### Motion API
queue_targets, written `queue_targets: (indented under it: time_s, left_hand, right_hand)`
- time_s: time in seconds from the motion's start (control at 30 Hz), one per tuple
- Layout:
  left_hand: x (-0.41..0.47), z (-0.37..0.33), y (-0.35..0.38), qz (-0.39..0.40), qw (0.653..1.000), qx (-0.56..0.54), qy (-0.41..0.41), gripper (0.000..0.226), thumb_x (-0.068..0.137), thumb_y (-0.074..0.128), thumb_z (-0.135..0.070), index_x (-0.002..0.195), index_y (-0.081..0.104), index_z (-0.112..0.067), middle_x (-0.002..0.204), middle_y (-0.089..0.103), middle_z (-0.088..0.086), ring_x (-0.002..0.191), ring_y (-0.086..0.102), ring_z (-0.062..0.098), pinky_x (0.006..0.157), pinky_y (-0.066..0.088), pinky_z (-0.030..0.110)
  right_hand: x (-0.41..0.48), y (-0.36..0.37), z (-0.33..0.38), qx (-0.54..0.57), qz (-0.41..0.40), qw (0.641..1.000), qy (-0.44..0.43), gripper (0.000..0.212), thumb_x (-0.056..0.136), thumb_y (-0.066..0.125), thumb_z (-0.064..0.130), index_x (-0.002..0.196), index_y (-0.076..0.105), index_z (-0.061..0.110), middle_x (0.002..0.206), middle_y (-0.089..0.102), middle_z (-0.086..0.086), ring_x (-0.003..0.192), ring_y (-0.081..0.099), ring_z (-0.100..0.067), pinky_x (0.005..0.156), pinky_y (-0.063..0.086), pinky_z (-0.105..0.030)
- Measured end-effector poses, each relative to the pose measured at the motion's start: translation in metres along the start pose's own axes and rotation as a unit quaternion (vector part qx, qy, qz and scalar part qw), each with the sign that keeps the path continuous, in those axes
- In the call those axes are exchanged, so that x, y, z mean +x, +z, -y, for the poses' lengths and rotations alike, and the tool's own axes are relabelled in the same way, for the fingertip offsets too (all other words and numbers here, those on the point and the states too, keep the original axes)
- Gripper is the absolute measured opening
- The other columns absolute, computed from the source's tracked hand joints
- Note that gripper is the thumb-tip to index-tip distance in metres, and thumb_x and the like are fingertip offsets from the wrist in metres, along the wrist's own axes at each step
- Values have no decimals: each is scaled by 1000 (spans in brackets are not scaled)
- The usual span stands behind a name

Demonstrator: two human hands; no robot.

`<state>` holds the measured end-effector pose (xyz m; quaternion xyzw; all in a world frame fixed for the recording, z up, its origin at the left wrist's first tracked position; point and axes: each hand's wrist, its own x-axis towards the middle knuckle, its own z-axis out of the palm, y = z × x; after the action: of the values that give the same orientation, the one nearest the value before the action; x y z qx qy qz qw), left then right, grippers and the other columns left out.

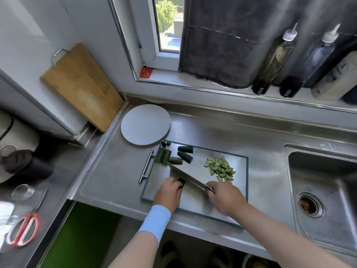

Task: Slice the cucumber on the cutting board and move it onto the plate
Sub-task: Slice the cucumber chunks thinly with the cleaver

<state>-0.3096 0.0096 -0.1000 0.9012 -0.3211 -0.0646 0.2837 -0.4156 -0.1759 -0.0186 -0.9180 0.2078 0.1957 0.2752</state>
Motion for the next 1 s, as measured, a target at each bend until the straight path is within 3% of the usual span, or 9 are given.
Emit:
queue_targets:
  time_s: [0.13,0.4,0.73,1.0]
  left_hand:
    - [-1,-1,0,-15,1000,13,3,22,68,75,2,84,73,-13,84,61,3,79,60,22,60,49,24]
    - [-4,1,5,-20,999,36,11,20,66,82,-4,80,72,-14,81,60,2,77,59,20,50,47,24]
    - [-2,3,10,-27,999,41,17,19,68,80,-5,84,75,-14,87,68,6,79,64,26,61,56,28]
    - [-1,5,11,-23,999,43,5,16,71,80,-7,84,76,-15,87,69,7,77,66,24,66,54,25]
  right_hand:
    - [-3,4,2,-24,25,999,-24,31,100,41,29,121,62,40,102,72,5,95,63,-24,76,49,-32]
    - [-4,14,1,-34,31,999,-21,25,96,38,27,110,58,32,83,68,2,79,61,-25,72,53,-36]
    - [-14,17,6,-89,-29,993,-66,34,104,33,37,134,49,39,102,72,-2,93,64,-27,77,52,-38]
    - [-14,20,3,-107,-38,991,-64,38,105,33,38,140,47,38,107,72,-3,96,65,-28,81,52,-39]
